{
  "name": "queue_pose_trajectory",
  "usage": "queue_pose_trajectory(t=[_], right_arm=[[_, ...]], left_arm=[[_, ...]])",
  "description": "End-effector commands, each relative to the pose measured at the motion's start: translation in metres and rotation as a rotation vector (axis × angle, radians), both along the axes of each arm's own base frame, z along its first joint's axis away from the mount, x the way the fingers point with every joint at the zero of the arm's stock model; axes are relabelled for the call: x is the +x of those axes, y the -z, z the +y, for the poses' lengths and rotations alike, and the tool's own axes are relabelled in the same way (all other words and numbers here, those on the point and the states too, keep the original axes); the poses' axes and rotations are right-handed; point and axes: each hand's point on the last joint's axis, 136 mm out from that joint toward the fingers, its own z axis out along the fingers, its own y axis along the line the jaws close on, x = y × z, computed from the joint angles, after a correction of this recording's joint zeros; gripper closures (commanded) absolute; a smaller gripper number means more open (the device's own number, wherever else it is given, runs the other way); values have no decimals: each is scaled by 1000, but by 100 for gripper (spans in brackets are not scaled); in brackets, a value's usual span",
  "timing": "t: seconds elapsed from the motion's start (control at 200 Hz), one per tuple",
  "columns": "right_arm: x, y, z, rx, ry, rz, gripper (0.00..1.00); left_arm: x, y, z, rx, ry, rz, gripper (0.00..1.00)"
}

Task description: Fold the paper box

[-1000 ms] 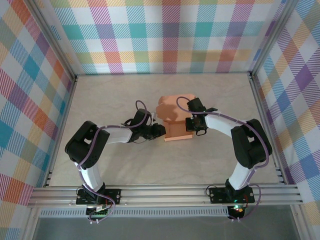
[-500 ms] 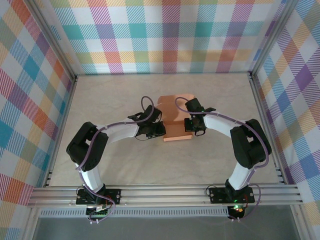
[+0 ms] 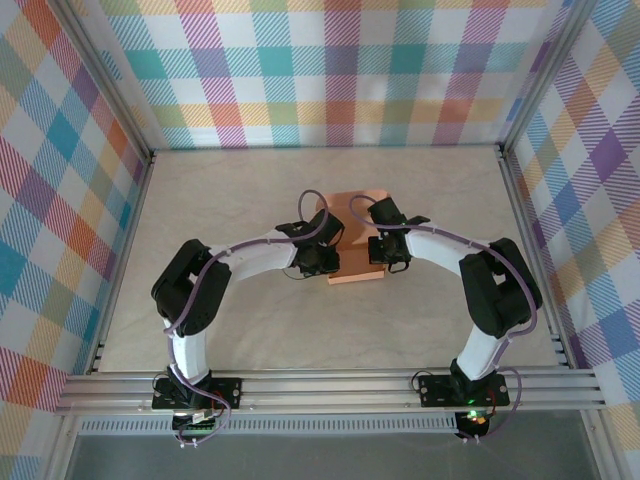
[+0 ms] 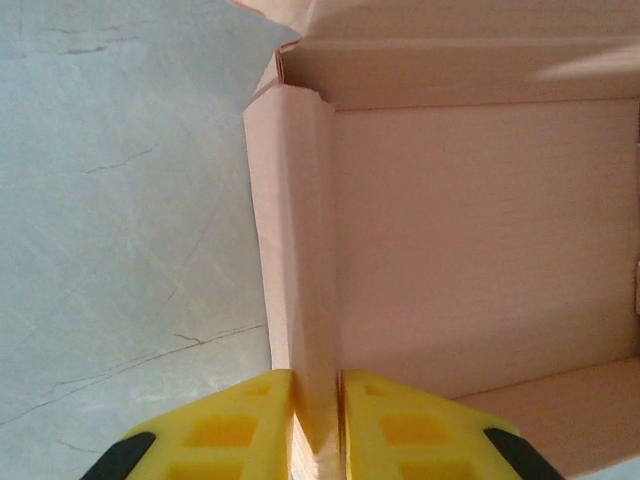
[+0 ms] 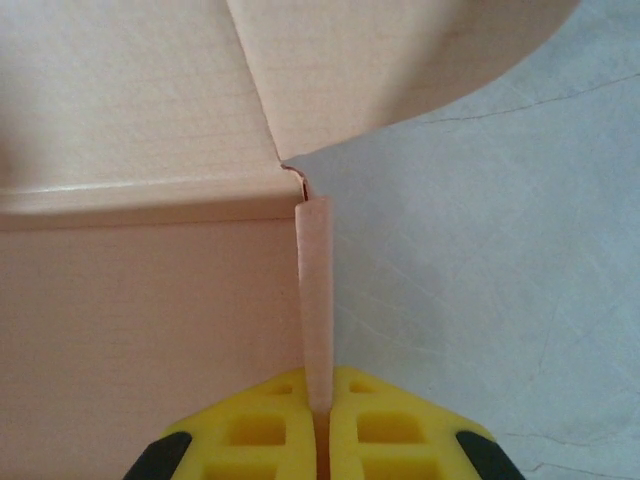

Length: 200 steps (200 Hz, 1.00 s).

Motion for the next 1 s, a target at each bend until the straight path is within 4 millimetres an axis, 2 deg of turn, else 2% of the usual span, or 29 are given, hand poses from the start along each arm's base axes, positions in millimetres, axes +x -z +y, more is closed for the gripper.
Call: queue_pose_trajectory(t=[0.0, 0.225, 0.41, 0.535, 0.69, 0.915, 0.995], right_arm=[[-3, -5, 16, 80, 32, -12, 100], [-7, -6, 22, 110, 48, -20, 100], [-10, -6, 26, 112, 44, -16, 100], [-11, -7, 30, 123, 36, -17, 100], [-11, -8, 35, 132, 30, -18, 100], [-12, -6, 36, 125, 25, -13, 100], [-13, -6, 36, 125, 25, -13, 100]], left_arm=[[-7, 9, 2, 94, 1, 9, 81], [-3, 14, 9, 169, -5, -1, 84], [0, 17, 10, 211, -12, -10, 93], [2, 19, 15, 245, -16, -22, 81], [4, 23, 15, 262, -12, -22, 80], [5, 23, 15, 273, -8, -22, 97], [6, 22, 19, 293, -10, -29, 100]])
